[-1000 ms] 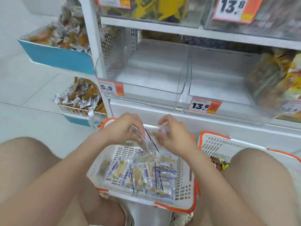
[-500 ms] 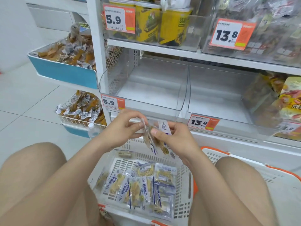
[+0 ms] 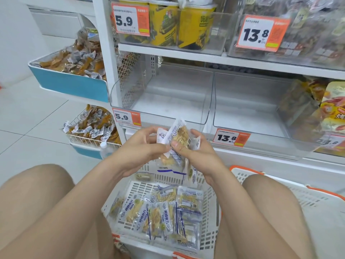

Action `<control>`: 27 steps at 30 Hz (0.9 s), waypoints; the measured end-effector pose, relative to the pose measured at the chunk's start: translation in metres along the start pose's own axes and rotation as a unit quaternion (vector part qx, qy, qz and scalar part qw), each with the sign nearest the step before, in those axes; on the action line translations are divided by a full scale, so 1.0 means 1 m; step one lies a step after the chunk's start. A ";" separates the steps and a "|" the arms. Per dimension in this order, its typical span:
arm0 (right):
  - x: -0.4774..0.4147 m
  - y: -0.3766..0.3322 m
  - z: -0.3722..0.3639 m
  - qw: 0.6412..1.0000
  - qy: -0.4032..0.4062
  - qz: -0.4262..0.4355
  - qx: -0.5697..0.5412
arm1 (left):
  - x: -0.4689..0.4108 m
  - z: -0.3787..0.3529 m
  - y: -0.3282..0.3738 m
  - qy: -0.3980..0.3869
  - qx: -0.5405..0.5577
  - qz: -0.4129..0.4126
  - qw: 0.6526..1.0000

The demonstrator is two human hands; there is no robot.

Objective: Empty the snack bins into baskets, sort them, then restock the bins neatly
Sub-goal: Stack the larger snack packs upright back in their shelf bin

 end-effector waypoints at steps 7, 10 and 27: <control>0.000 -0.015 0.028 0.989 0.099 0.096 0.049 | -0.002 0.027 -0.009 0.130 -0.055 0.007 0.990; 0.016 -0.031 0.025 0.959 0.141 0.206 0.131 | -0.004 0.035 -0.024 0.169 -0.039 0.061 0.983; 0.042 -0.013 -0.060 0.911 -0.117 0.274 0.286 | 0.000 0.020 -0.028 0.150 0.035 0.056 0.986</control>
Point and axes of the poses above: each hand's wrist, its own x-axis away from the middle knuckle, its own z-axis out of the back of the hand, y = z × x, the point moved 8 cm from there along -x, towards the middle knuckle, and after that the axes turned 6 degrees about -x, right-handed, at the moved point
